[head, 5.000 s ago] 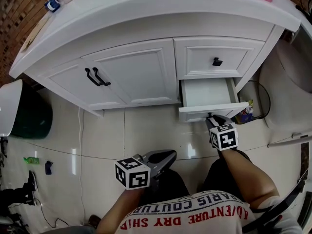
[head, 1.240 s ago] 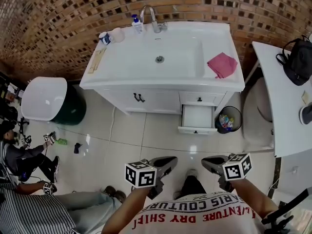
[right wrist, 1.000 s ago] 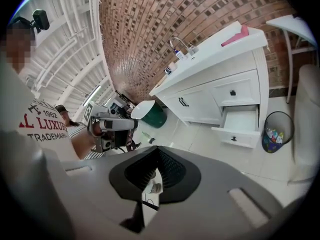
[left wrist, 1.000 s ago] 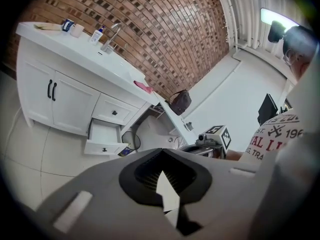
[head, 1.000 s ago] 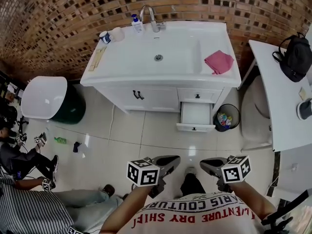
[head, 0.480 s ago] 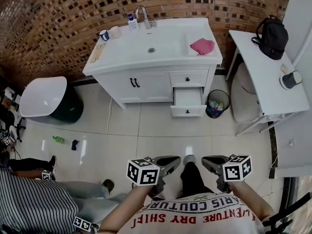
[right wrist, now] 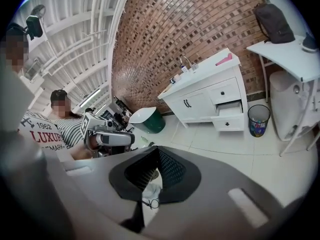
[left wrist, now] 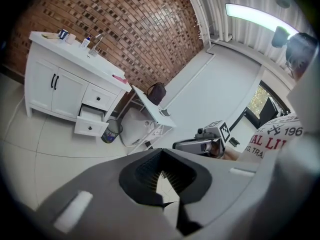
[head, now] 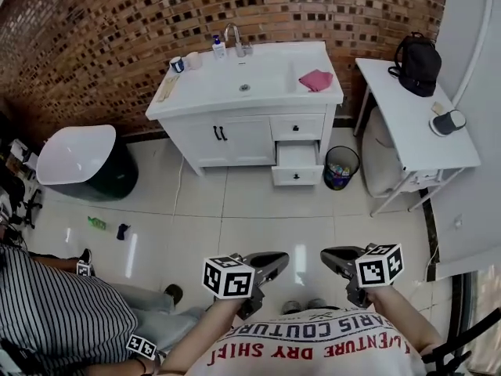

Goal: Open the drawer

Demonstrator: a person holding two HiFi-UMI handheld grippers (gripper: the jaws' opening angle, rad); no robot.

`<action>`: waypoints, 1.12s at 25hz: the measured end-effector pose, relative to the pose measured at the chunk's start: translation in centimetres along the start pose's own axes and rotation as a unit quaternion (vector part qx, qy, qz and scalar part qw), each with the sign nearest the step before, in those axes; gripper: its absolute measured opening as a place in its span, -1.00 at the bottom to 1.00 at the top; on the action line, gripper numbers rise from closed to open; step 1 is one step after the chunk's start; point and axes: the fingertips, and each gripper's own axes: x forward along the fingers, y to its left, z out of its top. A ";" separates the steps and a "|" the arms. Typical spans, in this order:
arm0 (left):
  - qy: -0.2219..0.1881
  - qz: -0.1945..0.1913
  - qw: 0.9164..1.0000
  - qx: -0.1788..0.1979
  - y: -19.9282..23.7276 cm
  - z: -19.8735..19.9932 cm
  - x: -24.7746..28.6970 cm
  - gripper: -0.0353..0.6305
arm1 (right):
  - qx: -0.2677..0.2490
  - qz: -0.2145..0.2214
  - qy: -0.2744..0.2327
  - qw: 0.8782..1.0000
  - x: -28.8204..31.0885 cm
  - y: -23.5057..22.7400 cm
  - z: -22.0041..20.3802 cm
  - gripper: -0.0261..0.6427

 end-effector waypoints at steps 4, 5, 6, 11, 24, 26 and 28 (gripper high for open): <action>-0.006 0.002 1.000 0.009 -2.4 -0.4 0.0 -0.94 | 0.003 0.004 0.002 1.000 -1.9 0.7 -1.0 -0.90; -0.006 0.002 1.000 0.010 -2.9 -0.6 0.1 -0.94 | 0.001 0.004 0.002 1.000 -2.3 0.7 -1.2 -0.90; -0.005 0.001 1.000 0.011 -3.3 -0.8 0.3 -0.94 | 0.000 0.002 0.003 1.000 -2.7 0.7 -1.4 -0.90; -0.003 0.001 1.000 0.014 -5.0 -1.5 1.1 -0.94 | -0.003 -0.001 0.008 1.000 -4.2 0.7 -2.1 -0.90; -0.006 -0.002 1.000 0.025 -6.3 -1.8 1.8 -0.94 | -0.010 0.008 0.016 1.000 -4.6 0.9 -3.3 -0.90; -0.006 -0.002 1.000 0.027 -6.3 -1.7 1.7 -0.94 | -0.012 0.008 0.017 1.000 -4.4 1.0 -3.3 -0.90; -0.007 -0.001 1.000 0.028 -6.3 -1.7 1.4 -0.94 | -0.014 0.008 0.018 1.000 -4.2 1.2 -3.2 -0.90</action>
